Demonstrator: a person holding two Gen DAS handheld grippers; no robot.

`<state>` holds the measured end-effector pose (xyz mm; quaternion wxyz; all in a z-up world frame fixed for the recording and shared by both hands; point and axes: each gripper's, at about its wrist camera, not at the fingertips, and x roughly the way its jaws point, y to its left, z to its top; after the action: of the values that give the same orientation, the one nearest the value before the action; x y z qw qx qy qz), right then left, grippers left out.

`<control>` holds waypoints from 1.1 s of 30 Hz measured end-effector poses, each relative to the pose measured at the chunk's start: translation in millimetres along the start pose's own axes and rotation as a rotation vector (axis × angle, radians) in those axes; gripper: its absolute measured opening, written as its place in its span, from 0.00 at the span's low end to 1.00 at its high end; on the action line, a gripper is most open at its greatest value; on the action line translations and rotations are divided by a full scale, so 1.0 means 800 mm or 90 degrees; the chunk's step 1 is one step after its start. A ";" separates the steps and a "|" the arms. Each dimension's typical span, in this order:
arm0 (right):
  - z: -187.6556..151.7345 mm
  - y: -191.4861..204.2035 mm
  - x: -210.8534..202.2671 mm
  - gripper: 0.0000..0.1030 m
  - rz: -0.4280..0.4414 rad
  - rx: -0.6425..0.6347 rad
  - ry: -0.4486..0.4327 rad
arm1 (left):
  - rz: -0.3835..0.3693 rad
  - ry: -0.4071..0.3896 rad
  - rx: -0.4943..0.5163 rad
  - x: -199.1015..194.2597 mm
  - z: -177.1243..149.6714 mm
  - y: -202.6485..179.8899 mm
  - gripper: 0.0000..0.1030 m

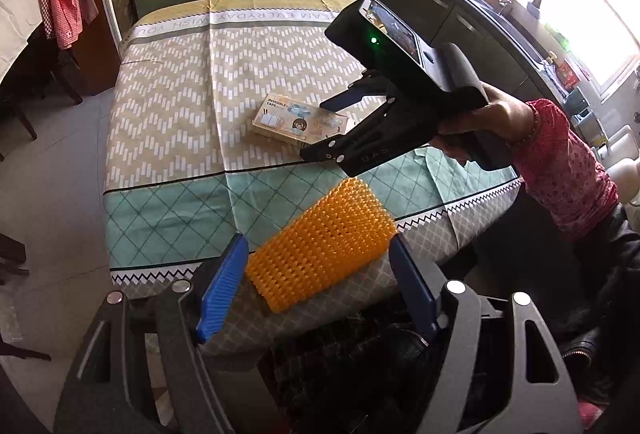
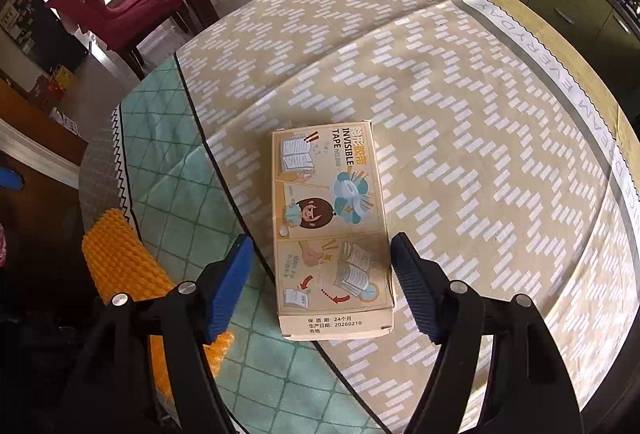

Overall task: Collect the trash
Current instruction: 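Grasp the invisible-tape box with the right tool and lift it, then grasp the orange foam net with the left tool while the right tool carries the box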

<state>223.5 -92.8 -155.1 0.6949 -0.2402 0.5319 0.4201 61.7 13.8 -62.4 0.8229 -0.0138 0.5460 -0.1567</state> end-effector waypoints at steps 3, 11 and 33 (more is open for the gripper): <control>-0.005 0.005 -0.004 0.68 -0.010 -0.005 0.001 | -0.005 0.009 0.009 0.008 0.001 -0.003 0.67; -0.021 -0.024 -0.024 0.55 0.005 0.075 -0.008 | -0.026 0.069 0.041 0.044 0.007 -0.017 0.70; -0.231 -0.076 -0.184 0.56 -0.014 0.266 -0.131 | 0.039 0.212 0.357 0.146 0.011 -0.062 0.51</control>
<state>163.0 -318.1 -82.3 0.7845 -0.0529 0.5311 0.3157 98.9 -66.8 -153.8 0.6986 0.2556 0.6087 -0.2759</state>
